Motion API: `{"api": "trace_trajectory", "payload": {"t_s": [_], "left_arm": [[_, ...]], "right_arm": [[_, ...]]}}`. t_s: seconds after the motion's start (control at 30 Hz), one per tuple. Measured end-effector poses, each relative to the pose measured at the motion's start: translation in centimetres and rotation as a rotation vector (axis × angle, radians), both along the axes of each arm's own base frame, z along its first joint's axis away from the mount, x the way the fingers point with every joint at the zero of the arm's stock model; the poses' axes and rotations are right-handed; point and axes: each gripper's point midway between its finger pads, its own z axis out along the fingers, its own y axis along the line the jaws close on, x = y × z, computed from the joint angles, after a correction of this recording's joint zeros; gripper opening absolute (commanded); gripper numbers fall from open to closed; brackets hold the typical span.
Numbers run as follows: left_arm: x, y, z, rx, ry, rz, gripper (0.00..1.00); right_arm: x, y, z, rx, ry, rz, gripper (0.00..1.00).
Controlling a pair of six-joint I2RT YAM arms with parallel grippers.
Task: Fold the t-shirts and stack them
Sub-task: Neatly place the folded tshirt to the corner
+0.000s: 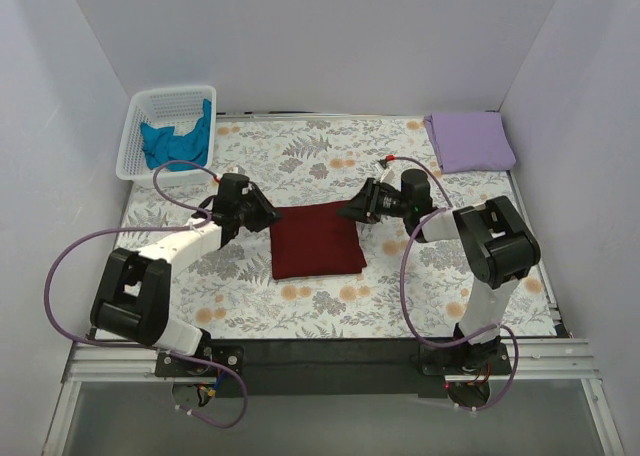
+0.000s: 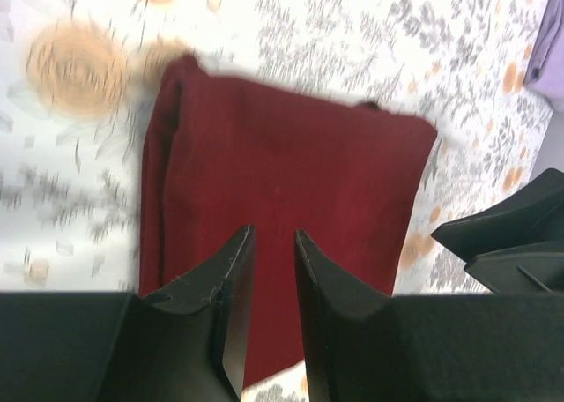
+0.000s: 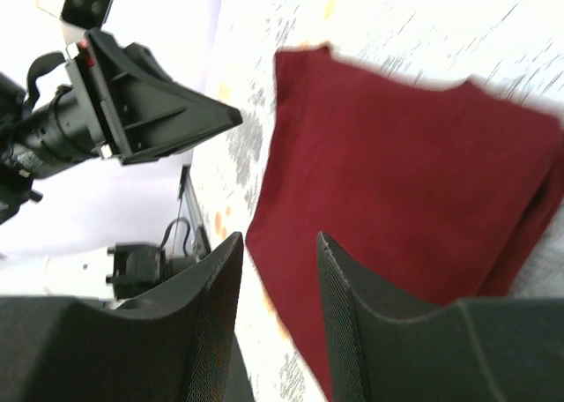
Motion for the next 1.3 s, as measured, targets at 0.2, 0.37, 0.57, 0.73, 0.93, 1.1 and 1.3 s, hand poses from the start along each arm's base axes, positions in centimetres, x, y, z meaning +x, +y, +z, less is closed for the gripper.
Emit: {"api": "trace_trajectory", "payload": {"t_s": [0.2, 0.37, 0.57, 0.73, 0.93, 1.1, 1.3], "left_arm": [[4.4, 0.3, -1.9, 0.019, 0.0, 0.025, 0.2], [5.9, 1.4, -5.9, 0.035, 0.082, 0.051, 0.18], [8.0, 1.5, -5.8, 0.002, 0.048, 0.053, 0.21], [8.1, 1.6, -5.2, 0.008, 0.033, 0.031, 0.42], [7.1, 3.0, -1.6, 0.103, -0.029, 0.02, 0.63], [4.9, 1.4, 4.5, 0.282, -0.221, -0.075, 0.69], [-1.8, -5.9, 7.2, 0.407, -0.362, -0.35, 0.73]], "right_arm": [[4.8, 0.9, -1.6, -0.011, 0.019, -0.02, 0.45], [7.1, 0.9, -5.6, -0.036, 0.087, -0.044, 0.45], [7.8, 0.1, -6.6, -0.026, 0.118, -0.05, 0.45], [7.9, -0.6, -6.5, -0.029, 0.114, -0.051, 0.45], [6.6, -3.3, -4.2, -0.13, 0.072, -0.098, 0.47], [5.3, -6.9, -0.7, -0.317, -0.063, -0.187, 0.5], [2.8, -13.1, 3.5, -0.618, -0.22, -0.345, 0.61]]}}
